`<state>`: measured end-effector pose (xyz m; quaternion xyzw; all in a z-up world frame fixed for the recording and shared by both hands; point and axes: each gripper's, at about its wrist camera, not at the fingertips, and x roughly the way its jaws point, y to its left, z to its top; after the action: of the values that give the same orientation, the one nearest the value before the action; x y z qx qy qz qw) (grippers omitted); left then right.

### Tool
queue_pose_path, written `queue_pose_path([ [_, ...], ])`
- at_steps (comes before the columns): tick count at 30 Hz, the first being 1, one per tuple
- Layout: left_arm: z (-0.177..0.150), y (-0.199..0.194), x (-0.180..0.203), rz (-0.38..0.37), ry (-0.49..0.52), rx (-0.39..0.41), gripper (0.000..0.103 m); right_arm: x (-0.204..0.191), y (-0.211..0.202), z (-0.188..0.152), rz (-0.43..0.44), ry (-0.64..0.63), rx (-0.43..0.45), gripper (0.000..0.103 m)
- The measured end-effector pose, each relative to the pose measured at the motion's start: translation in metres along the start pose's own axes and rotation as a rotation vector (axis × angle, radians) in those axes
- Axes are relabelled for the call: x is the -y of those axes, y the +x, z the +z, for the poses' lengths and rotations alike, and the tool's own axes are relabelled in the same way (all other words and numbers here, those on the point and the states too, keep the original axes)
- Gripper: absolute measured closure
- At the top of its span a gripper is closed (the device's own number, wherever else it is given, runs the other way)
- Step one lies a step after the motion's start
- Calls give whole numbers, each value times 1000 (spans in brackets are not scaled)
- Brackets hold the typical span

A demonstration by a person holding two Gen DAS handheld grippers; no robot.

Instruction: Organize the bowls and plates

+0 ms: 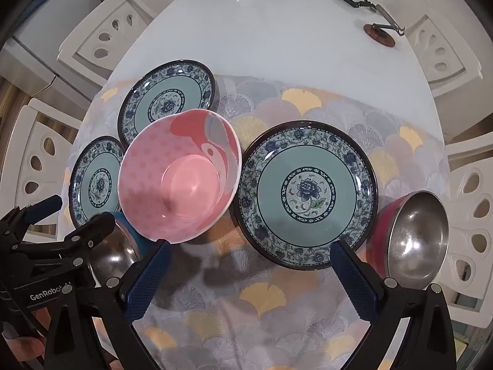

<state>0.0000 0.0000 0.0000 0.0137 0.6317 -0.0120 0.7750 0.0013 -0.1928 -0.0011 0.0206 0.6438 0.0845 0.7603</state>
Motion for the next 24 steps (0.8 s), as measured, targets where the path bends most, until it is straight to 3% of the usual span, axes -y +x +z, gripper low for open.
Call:
queue_pose_path([
  [24,-6,-6,0,-16,-32,-19,1,5,-8,-6,43,30,10,2],
])
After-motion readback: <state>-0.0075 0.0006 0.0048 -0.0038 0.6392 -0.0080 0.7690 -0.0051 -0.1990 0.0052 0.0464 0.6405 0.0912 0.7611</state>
